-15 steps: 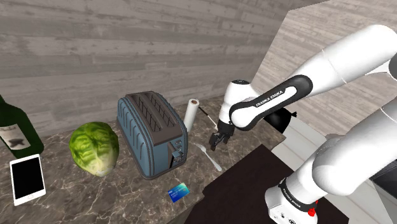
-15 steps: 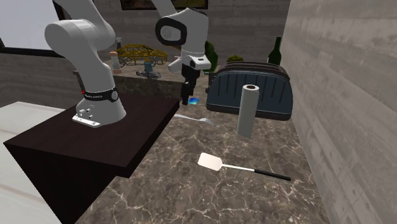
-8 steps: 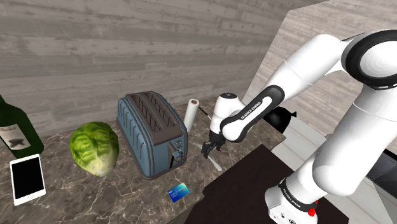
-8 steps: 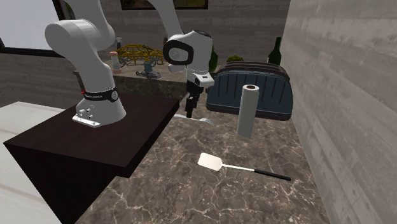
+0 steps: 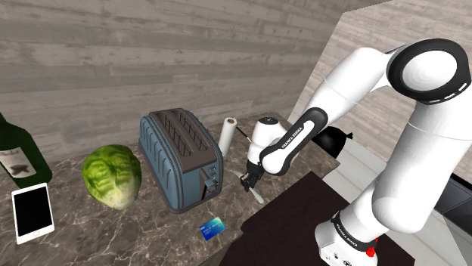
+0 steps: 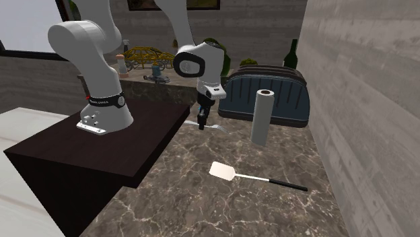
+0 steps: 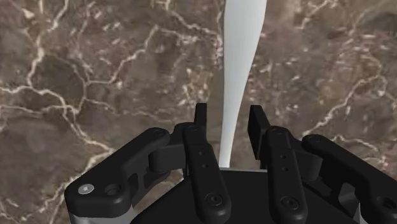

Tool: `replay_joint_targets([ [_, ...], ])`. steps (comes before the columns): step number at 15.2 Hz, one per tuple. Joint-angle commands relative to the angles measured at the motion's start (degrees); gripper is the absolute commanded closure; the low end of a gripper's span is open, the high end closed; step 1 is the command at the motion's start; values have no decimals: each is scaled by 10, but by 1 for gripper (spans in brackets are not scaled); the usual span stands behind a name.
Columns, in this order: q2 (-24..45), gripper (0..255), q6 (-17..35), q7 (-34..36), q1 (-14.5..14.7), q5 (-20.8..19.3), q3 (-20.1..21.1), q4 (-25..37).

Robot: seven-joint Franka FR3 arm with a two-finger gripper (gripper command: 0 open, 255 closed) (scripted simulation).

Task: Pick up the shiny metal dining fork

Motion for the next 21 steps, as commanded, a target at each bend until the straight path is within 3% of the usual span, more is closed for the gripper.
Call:
replay_joint_targets([
  [1,1,255,1,0,0,0,0,0],
  [8,0,255,0,0,0,0,0,0],
  [21,-133,255,-114,-29,-14,46,25,-17],
])
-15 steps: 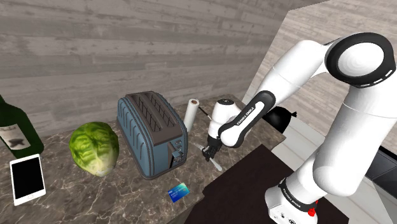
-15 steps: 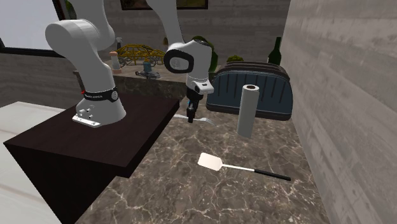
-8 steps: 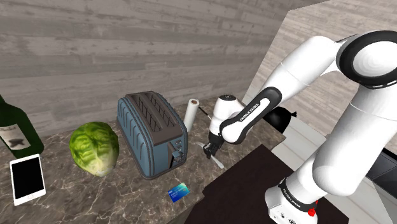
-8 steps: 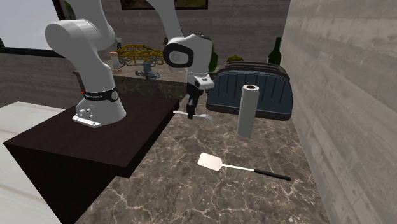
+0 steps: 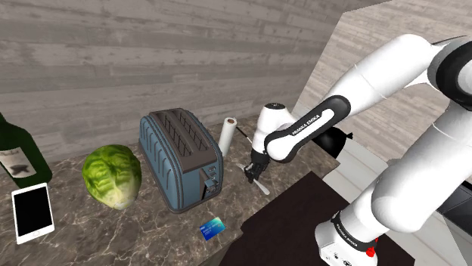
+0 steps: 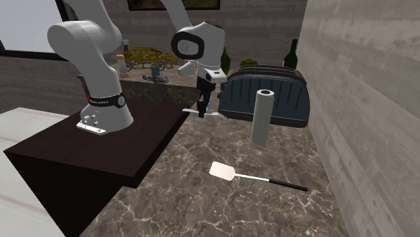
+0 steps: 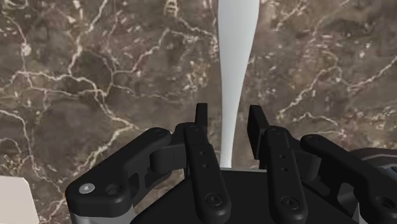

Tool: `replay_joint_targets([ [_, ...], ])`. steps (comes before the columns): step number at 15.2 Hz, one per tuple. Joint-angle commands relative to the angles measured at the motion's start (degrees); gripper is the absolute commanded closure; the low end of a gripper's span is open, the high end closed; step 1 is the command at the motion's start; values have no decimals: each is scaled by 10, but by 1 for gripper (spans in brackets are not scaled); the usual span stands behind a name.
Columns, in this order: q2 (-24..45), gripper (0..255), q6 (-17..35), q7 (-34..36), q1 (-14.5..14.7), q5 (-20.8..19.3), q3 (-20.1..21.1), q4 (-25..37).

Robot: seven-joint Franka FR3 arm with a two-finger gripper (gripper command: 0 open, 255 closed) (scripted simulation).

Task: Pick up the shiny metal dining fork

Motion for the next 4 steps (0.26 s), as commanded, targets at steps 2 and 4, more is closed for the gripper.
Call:
replay_joint_targets([
  [2,-32,255,-31,-7,-1,10,2,-1],
  [4,-33,255,-32,-7,-1,10,2,-1],
])
